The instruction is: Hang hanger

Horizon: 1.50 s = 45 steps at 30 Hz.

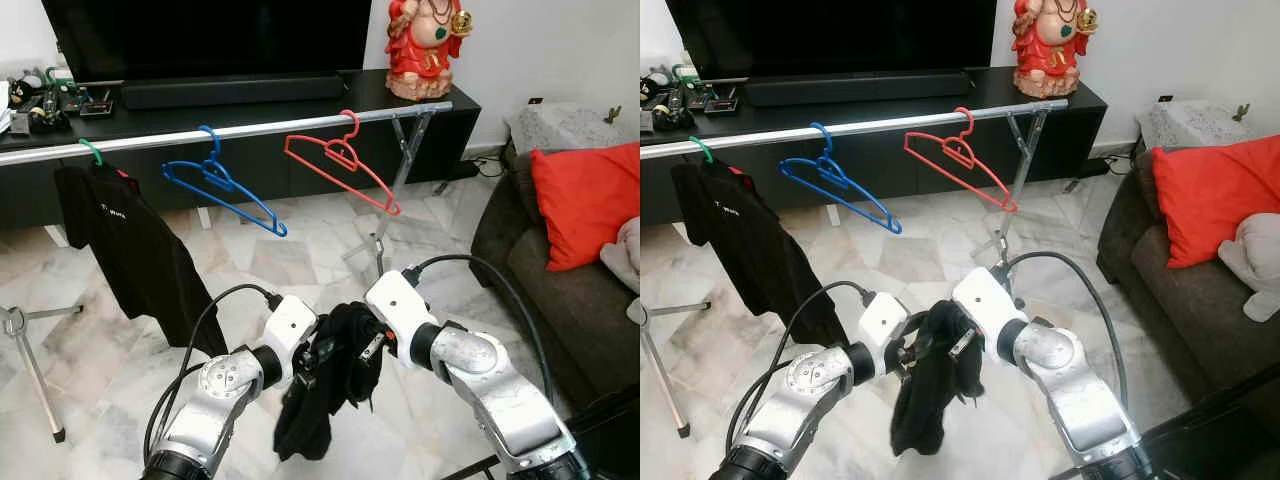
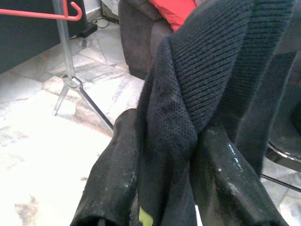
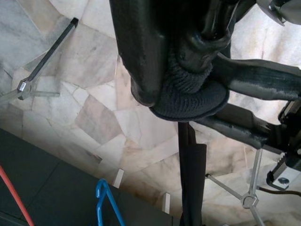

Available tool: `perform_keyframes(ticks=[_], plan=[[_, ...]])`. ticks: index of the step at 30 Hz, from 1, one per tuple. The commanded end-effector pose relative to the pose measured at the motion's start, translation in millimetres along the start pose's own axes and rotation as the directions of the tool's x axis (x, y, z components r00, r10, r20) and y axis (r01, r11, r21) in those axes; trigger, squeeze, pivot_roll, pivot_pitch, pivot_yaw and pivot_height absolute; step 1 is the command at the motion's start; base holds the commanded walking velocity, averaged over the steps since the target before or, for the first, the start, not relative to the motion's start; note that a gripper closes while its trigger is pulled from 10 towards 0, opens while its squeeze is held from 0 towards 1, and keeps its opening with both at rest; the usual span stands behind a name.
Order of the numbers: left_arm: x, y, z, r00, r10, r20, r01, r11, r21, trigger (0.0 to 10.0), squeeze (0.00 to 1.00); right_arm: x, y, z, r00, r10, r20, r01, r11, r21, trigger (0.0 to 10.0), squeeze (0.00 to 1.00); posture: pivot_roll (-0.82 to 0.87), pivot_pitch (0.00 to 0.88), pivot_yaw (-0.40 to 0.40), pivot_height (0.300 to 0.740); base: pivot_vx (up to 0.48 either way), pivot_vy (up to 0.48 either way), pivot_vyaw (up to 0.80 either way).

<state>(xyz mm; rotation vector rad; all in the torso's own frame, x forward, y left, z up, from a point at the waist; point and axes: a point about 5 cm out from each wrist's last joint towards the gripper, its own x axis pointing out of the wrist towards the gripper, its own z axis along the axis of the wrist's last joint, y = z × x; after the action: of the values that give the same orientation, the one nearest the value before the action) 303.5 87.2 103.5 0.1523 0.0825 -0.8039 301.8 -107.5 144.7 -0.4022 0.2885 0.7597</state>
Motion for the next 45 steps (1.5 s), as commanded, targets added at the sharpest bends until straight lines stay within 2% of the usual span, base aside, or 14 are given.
perform_keyframes(ticks=[1,11,19,20,21,22,23,24,30,32,39,40,41,45], plan=[[0.3,-1.2,5,1.0,-0.005,0.015,0.004,1.0,0.004,0.0,0.0,-4.6,-2.1,5,0.999,-0.01,0.032,0.011,1.0,-0.023,10.0,0.0,-0.09,0.142,-0.028,0.74,0.0,0.0,0.0],[-0.2,-3.1,8,0.999,-0.023,0.036,0.023,1.0,-0.021,0.0,0.0,-4.9,-5.4,-1,1.0,-0.015,0.019,0.015,1.0,-0.026,10.0,0.0,-0.09,0.141,-0.03,0.74,0.0,0.0,0.0],[1.1,-14.9,16,0.991,-0.121,0.056,0.124,0.991,-0.048,0.0,0.0,-4.3,-11.9,-7,0.997,-0.045,0.065,0.043,0.999,0.023,10.0,0.0,-0.09,0.137,-0.031,0.74,0.0,0.0,0.0],[1.4,-17.7,18,0.989,-0.138,0.06,0.142,0.988,-0.053,0.0,0.0,-3.9,-13.6,-9,0.996,-0.05,0.07,0.048,0.998,0.039,10.0,0.17,-0.09,0.137,-0.031,0.74,0.0,0.0,0.0],[1.4,-17.7,18,0.989,-0.138,0.06,0.142,0.988,-0.053,0.0,0.0,-3.9,-13.6,-9,0.996,-0.05,0.07,0.048,0.998,0.039,10.0,0.17,-0.09,0.137,-0.031,0.74,0.0,0.0,0.0],[1.4,-19.8,19,0.986,-0.152,0.062,0.156,0.986,-0.057,0.0,0.0,-3.3,-14.9,-12,0.995,-0.059,0.075,0.055,0.997,0.048,10.0,0.54,-0.09,0.137,-0.03,0.74,0.0,0.0,0.0],[1.3,-20.6,19,0.985,-0.158,0.063,0.162,0.985,-0.058,0.0,0.0,-3.1,-15.6,-13,0.995,-0.064,0.079,0.06,0.997,0.052,10.0,0.54,-0.09,0.136,-0.03,0.74,0.0,0.0,0.0],[1.3,-21.3,19,0.985,-0.162,0.063,0.165,0.985,-0.057,0.0,0.0,-2.9,-15.6,-13,0.994,-0.061,0.088,0.056,0.997,0.055,10.0,1.0,-0.09,0.136,-0.03,0.74,0.0,0.0,0.0],[0.7,-23.2,21,0.982,-0.178,0.059,0.181,0.982,-0.057,0.0,0.0,-3.4,-15.2,-19,0.992,-0.027,0.122,0.02,0.998,0.06,10.0,1.0,-0.08,0.14,-0.03,0.74,0.0,0.0,0.0],[-0.1,-23.0,21,0.982,-0.18,0.056,0.183,0.982,-0.057,0.0,0.0,-5.3,-15.1,-23,0.993,-0.004,0.118,-0.002,0.999,0.048,10.0,0.95,-0.08,0.141,-0.03,0.74,0.0,0.0,0.0],[-1.5,-23.7,20,0.981,-0.187,0.045,0.189,0.98,-0.055,0.0,0.0,-7.8,-20.4,-30,0.994,-0.008,0.111,0.004,0.999,0.036,10.0,0.93,-0.08,0.143,-0.029,0.74,0.0,0.0,0.0],[-1.6,-23.9,20,0.981,-0.188,0.042,0.19,0.98,-0.054,0.0,0.0,-9.3,-20.6,-30,0.993,0.002,0.115,-0.005,1.0,0.022,10.0,0.28,-0.08,0.143,-0.028,0.74,0.0,0.0,0.0],[-1.7,-24.2,20,0.981,-0.19,0.04,0.192,0.98,-0.053,0.0,0.0,-10.6,-20.4,-31,0.992,0.017,0.123,-0.018,1.0,0.006,10.0,0.0,-0.08,0.143,-0.028,0.74,0.0,0.0,0.0],[-1.7,-24.5,20,0.98,-0.193,0.039,0.195,0.979,-0.053,0.0,0.0,-12.8,-18.7,-33,0.99,0.047,0.13,-0.046,0.999,-0.009,10.0,0.0,-0.08,0.144,-0.028,0.74,0.0,0.0,0.0]])
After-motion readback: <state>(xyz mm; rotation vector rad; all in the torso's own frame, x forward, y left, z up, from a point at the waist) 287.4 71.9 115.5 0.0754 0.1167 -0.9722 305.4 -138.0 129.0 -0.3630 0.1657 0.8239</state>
